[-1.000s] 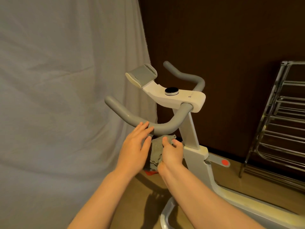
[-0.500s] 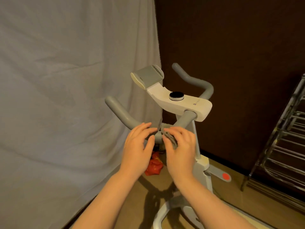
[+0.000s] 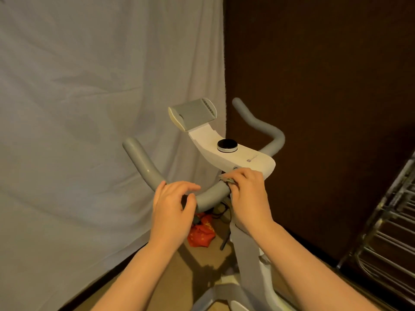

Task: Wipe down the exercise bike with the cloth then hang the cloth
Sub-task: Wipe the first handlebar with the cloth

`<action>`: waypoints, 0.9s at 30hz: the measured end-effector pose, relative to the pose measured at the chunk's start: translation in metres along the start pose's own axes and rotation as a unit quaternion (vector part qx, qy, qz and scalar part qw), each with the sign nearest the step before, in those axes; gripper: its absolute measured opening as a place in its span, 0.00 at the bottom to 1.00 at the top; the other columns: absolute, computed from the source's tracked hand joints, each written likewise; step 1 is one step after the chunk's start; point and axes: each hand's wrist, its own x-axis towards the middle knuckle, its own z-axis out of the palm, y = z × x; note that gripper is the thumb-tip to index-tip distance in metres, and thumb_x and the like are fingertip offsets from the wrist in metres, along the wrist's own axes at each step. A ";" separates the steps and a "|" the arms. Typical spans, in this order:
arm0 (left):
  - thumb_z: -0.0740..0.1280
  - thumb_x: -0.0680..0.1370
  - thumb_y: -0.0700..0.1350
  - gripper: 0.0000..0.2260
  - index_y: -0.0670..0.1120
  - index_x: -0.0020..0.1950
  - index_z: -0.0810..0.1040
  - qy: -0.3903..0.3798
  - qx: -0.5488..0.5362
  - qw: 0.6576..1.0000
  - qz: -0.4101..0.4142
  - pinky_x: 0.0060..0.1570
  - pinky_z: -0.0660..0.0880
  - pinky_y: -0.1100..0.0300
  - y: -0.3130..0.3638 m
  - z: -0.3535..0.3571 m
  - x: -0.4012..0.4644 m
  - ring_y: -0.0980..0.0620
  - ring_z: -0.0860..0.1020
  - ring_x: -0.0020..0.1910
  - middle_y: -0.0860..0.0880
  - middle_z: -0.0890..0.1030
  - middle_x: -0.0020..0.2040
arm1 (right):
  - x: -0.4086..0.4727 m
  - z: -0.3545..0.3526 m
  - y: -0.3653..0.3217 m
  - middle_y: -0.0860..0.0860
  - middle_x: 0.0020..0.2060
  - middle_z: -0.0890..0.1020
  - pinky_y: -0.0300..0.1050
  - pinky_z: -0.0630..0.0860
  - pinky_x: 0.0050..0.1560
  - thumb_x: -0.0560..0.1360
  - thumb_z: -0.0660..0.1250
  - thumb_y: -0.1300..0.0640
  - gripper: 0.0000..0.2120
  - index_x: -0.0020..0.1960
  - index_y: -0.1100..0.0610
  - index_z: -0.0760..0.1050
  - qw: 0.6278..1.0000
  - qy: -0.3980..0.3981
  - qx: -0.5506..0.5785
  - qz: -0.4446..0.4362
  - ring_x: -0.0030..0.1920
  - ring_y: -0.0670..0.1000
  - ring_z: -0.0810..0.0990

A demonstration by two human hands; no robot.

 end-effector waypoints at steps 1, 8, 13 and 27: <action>0.62 0.76 0.44 0.09 0.56 0.47 0.79 -0.004 0.006 1.000 -0.001 0.73 0.56 0.52 0.004 0.004 0.002 0.64 0.74 0.49 0.63 0.78 0.47 | 0.001 -0.002 0.004 0.49 0.58 0.77 0.34 0.61 0.60 0.78 0.64 0.64 0.13 0.58 0.52 0.80 0.999 -0.020 -0.008 -0.031 0.61 0.49 0.66; 0.65 0.78 0.44 0.08 0.56 0.47 0.82 -0.038 0.068 0.997 -0.022 0.54 0.67 0.56 0.019 0.018 0.018 0.63 0.72 0.41 0.62 0.79 0.44 | 0.025 -0.023 0.018 0.46 0.56 0.77 0.36 0.66 0.54 0.77 0.67 0.55 0.13 0.61 0.51 0.75 0.996 -0.055 0.065 -0.003 0.59 0.45 0.71; 0.55 0.75 0.55 0.15 0.57 0.46 0.82 -0.012 0.095 0.995 -0.003 0.49 0.62 0.61 0.015 0.023 0.012 0.62 0.72 0.38 0.60 0.80 0.40 | 0.024 -0.032 0.036 0.30 0.54 0.72 0.18 0.62 0.52 0.75 0.71 0.58 0.13 0.57 0.48 0.76 0.981 0.008 0.191 0.028 0.60 0.38 0.71; 0.56 0.75 0.53 0.13 0.58 0.44 0.81 0.017 0.099 0.995 -0.003 0.47 0.61 0.62 0.013 0.029 0.010 0.61 0.73 0.38 0.61 0.78 0.38 | 0.024 -0.023 0.039 0.46 0.61 0.73 0.42 0.71 0.57 0.80 0.63 0.52 0.18 0.69 0.49 0.71 0.995 -0.047 0.066 -0.066 0.61 0.46 0.69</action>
